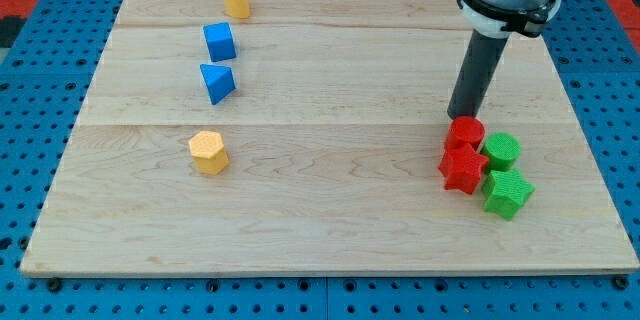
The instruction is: Push the line of blocks to the yellow hexagon
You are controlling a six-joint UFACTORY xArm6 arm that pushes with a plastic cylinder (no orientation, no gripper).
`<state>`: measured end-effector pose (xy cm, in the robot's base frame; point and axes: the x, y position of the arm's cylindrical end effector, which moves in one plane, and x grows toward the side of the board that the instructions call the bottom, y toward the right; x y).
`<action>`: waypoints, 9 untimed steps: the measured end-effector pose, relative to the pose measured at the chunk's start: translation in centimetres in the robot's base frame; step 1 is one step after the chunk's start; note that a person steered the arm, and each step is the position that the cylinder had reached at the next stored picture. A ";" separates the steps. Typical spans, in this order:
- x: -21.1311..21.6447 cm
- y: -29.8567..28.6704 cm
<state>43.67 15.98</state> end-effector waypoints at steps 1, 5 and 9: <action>-3.3 -2.4; -24.2 -21.4; -24.4 -26.4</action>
<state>19.27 -10.46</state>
